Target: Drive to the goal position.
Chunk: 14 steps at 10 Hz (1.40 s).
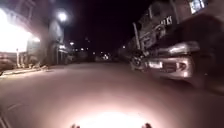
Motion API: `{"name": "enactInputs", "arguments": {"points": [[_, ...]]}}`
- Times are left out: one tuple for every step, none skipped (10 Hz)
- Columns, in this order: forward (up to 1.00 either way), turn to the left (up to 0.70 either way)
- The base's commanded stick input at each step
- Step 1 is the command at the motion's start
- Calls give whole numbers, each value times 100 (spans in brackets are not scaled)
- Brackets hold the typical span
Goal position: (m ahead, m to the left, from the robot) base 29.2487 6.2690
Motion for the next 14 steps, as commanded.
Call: {"name": "enactInputs", "arguments": {"points": [[70,0],[70,0],[70,0],[70,0],[70,0],[70,0],[70,0],[70,0],[70,0],[70,0],[70,0],[70,0],[70,0],[70,0]]}}
